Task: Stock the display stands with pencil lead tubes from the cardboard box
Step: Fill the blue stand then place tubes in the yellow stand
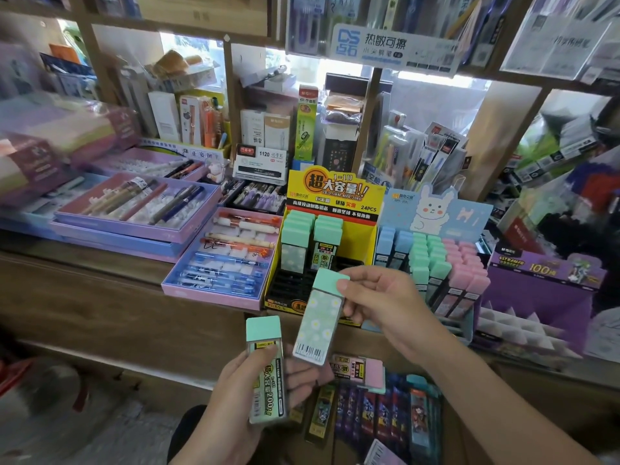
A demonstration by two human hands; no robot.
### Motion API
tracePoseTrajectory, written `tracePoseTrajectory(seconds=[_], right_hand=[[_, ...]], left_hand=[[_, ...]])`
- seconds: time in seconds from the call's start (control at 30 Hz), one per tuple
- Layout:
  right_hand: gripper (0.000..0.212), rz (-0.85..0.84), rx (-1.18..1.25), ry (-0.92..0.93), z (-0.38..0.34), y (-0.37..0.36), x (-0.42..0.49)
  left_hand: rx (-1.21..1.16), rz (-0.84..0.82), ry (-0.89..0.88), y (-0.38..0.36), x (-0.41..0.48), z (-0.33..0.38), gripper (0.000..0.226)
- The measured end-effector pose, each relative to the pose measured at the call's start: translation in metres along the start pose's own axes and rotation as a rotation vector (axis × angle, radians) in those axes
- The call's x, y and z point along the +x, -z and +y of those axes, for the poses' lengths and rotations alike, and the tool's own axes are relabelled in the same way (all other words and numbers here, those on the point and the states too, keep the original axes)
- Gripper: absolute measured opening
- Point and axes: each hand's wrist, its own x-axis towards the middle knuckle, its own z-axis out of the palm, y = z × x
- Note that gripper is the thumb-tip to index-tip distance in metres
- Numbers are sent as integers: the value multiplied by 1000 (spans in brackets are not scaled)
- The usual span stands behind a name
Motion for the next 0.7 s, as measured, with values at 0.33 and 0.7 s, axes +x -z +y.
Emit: tracePoseTrajectory(seconds=[0.33,0.7], right_hand=[[12,65,-2,72,-15,11,11],[11,144,-242,257,-33,-14,41]], left_hand=[[21,25,-35,1,-1,0,56],[18,81,-76,-1,-6,2,30]])
